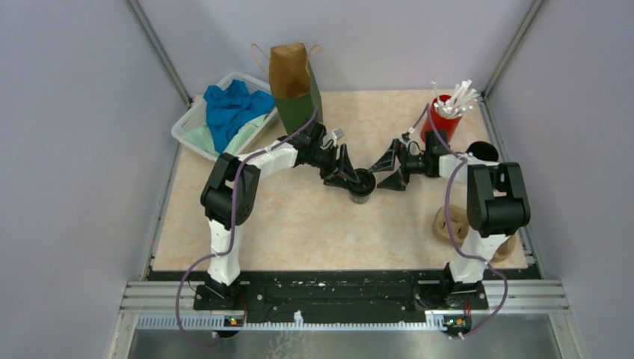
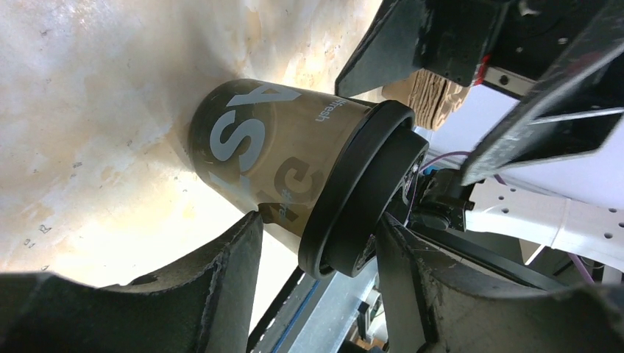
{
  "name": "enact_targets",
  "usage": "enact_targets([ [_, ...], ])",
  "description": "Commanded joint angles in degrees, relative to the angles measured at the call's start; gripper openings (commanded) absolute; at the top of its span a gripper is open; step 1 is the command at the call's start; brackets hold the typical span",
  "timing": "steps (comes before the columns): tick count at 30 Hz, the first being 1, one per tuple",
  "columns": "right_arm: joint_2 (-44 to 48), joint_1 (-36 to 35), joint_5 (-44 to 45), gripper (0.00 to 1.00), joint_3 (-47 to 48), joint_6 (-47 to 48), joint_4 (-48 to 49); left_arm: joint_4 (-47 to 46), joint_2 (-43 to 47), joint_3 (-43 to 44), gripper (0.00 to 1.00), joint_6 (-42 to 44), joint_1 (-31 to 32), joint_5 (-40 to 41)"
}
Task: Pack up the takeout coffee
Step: Close the cup lid on the coffee cup.
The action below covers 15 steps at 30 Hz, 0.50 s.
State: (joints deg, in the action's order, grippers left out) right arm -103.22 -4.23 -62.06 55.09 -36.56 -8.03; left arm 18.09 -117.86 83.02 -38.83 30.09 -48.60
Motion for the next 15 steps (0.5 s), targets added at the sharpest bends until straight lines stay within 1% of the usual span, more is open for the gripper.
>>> enact_targets([
  [1, 0.37, -2.22, 0.61, 0.91, 4.88, 1.65, 0.58, 2.30, -1.22, -2.15, 0.62, 2.87, 0.05, 5.35],
  [4, -1.18, -3.12, 1.91, 0.89, 5.00, 0.12, 2.68, 2.39, -1.25, -1.83, 0.62, 2.92, -0.01, 5.46],
  [10, -3.97, -3.58, 4.11, 0.81, 4.33, -0.45, 4.03, 2.41, -1.25, -2.47, 0.61, 3.15, 0.14, 6.02],
  [14, -5.39, -3.68, 6.44, 0.76, -0.39, -2.02, 7.39, 1.80, -0.95, -4.71, 0.60, 3.34, 0.10, 6.77],
  [15, -6.07, -3.68, 7.53, 0.72, -2.10, -2.77, 8.90, 1.40, -0.82, -5.66, 0.59, 3.42, 0.14, 7.07],
])
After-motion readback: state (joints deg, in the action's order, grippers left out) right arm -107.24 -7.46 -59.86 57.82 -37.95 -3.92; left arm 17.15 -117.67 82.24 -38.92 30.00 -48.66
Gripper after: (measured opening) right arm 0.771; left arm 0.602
